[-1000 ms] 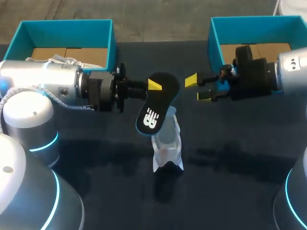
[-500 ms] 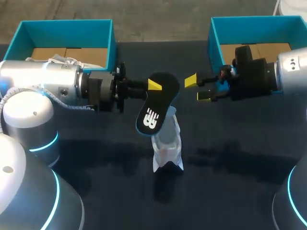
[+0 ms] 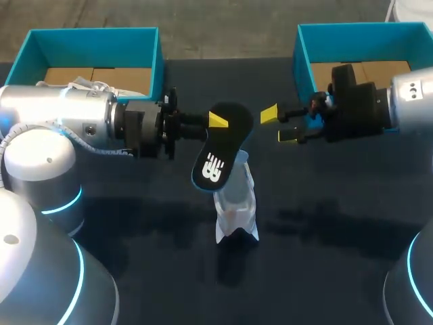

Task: Take the shoe out of the shoebox, open the shoe tongue, remove and reinsert the insole, then place the shoe into the shoebox

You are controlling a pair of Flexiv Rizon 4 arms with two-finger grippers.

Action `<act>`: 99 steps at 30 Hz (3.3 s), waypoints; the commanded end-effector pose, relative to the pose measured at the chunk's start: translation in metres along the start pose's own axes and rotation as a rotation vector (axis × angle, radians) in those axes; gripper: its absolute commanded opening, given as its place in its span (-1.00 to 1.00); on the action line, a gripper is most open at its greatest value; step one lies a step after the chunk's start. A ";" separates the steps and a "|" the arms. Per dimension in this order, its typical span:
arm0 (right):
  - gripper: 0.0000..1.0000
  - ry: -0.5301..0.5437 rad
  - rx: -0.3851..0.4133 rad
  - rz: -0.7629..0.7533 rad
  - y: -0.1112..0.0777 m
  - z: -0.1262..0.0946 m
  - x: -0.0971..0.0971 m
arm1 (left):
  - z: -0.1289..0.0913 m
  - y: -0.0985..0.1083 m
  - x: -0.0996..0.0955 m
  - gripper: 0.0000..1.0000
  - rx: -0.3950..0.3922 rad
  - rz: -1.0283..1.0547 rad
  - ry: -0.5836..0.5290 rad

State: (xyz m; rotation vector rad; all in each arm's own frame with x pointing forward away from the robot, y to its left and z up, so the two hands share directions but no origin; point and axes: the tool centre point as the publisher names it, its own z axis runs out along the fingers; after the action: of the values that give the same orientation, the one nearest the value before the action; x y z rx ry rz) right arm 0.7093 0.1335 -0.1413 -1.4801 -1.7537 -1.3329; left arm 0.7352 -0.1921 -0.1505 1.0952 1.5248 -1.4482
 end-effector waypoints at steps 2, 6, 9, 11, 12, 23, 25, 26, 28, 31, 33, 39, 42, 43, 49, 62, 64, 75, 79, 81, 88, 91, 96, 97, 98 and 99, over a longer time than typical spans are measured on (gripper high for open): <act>1.00 -0.039 0.040 -0.134 -0.001 0.004 -0.001 | -0.001 -0.003 -0.001 -1.00 0.013 -0.015 -0.003; 1.00 -0.062 0.103 -0.345 -0.001 0.007 0.005 | -0.006 -0.008 -0.004 -1.00 0.049 -0.081 -0.006; 1.00 -0.098 0.136 -0.449 -0.003 0.004 0.006 | -0.008 -0.009 -0.003 -1.00 0.068 -0.129 0.014; 1.00 -0.095 0.169 -0.498 -0.005 0.000 0.005 | -0.009 -0.009 0.000 -1.00 0.070 -0.155 0.037; 1.00 -0.093 0.196 -0.528 -0.006 -0.002 0.005 | -0.010 -0.009 0.002 -1.00 0.066 -0.160 0.047; 1.00 -0.141 0.315 -0.594 -0.015 -0.010 0.005 | -0.014 -0.027 0.003 -1.00 0.051 -0.244 0.012; 1.00 -0.141 0.315 -0.594 -0.015 -0.010 0.005 | -0.015 -0.033 0.002 -1.00 0.047 -0.248 0.004; 1.00 -0.141 0.315 -0.594 -0.015 -0.010 0.005 | -0.015 -0.036 0.002 -1.00 0.043 -0.259 -0.003; 1.00 -0.141 0.315 -0.594 -0.015 -0.010 0.005 | -0.015 -0.039 0.003 -1.00 0.046 -0.281 -0.007; 1.00 -0.141 0.315 -0.594 -0.015 -0.010 0.005 | -0.016 -0.042 0.007 -1.00 0.054 -0.322 -0.012; 1.00 -0.141 0.315 -0.594 -0.015 -0.010 0.005 | -0.017 -0.041 0.011 -1.00 0.055 -0.336 -0.021; 1.00 -0.240 0.282 -0.932 -0.021 -0.018 -0.018 | -0.016 -0.039 0.018 -1.00 0.127 -0.406 -0.073; 1.00 -0.245 0.311 -0.997 -0.028 -0.014 -0.026 | -0.013 -0.039 0.022 -1.00 0.128 -0.427 -0.063; 1.00 -0.246 0.317 -0.999 -0.031 -0.014 -0.027 | -0.012 -0.040 0.022 -1.00 0.129 -0.428 -0.062; 1.00 -0.224 0.363 -1.057 -0.048 -0.007 -0.047 | -0.010 -0.044 0.023 -1.00 0.152 -0.478 -0.114; 1.00 -0.225 0.383 -1.049 -0.053 -0.008 -0.053 | -0.011 -0.049 0.026 -1.00 0.140 -0.553 -0.147; 1.00 -0.225 0.383 -1.049 -0.053 -0.008 -0.053 | -0.011 -0.050 0.026 -1.00 0.144 -0.569 -0.147; 1.00 -0.502 0.722 -1.328 -0.049 -0.001 -0.069 | -0.013 -0.055 0.036 -1.00 0.151 -0.665 -0.126; 1.00 -0.503 0.760 -1.385 -0.051 0.005 -0.081 | -0.013 -0.056 0.042 -1.00 0.144 -0.681 -0.120; 1.00 -0.495 0.779 -1.438 -0.052 0.009 -0.084 | -0.014 -0.057 0.044 -1.00 0.144 -0.679 -0.125; 1.00 -0.462 0.902 -1.423 -0.056 0.021 -0.092 | -0.013 -0.054 0.059 -1.00 0.139 -0.672 -0.127; 1.00 -0.462 0.902 -1.423 -0.056 0.021 -0.092 | -0.012 -0.053 0.063 -1.00 0.140 -0.676 -0.130; 1.00 -0.462 0.902 -1.423 -0.056 0.021 -0.092 | -0.011 -0.050 0.069 -1.00 0.142 -0.673 -0.139; 1.00 -0.462 0.902 -1.423 -0.056 0.021 -0.092 | -0.010 -0.049 0.071 -1.00 0.145 -0.672 -0.143; 1.00 -0.462 0.902 -1.423 -0.056 0.021 -0.092 | -0.011 -0.048 0.072 -1.00 0.145 -0.671 -0.146; 1.00 -0.462 0.902 -1.423 -0.056 0.021 -0.092 | -0.011 -0.048 0.073 -1.00 0.146 -0.670 -0.147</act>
State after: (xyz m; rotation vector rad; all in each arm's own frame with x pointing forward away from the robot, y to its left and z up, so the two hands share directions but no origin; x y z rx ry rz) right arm 0.6869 0.1073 -0.2460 0.1703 -3.2405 -0.4303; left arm 0.6647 -0.1732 -0.1951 0.5451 1.8011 -2.0522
